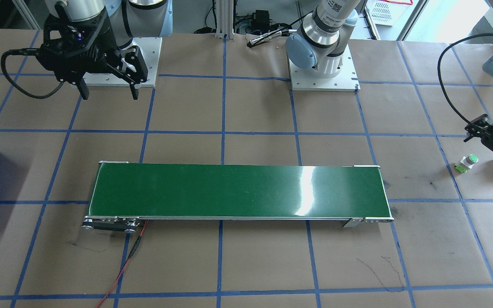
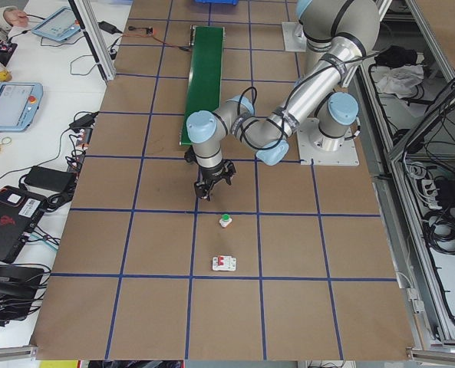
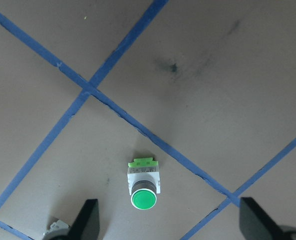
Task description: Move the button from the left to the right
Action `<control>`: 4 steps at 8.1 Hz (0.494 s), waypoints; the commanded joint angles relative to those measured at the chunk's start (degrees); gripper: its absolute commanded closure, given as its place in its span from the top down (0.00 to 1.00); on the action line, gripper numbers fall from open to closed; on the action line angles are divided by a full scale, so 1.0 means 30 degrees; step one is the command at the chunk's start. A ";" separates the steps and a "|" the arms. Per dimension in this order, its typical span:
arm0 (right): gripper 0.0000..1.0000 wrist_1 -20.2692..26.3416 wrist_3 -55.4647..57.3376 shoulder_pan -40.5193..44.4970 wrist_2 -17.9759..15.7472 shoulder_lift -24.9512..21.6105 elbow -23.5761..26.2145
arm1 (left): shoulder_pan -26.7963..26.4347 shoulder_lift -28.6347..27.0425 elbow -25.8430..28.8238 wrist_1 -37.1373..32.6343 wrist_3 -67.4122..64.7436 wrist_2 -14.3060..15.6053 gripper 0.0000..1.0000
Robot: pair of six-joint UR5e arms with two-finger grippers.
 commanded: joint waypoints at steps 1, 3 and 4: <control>1.00 0.0000 0.0000 0.0000 0.0000 0.0000 0.0000 | 0.1114 -0.1661 0.0029 0.1909 0.0898 -0.0031 1.00; 1.00 -0.0029 0.0000 0.0000 0.0000 0.0000 0.0000 | 0.1466 -0.2602 0.0029 0.2095 0.1078 -0.0060 1.00; 1.00 0.0000 0.0000 0.0000 0.0000 0.0000 0.0000 | 0.1496 -0.2750 0.0029 0.2095 0.0962 -0.0060 1.00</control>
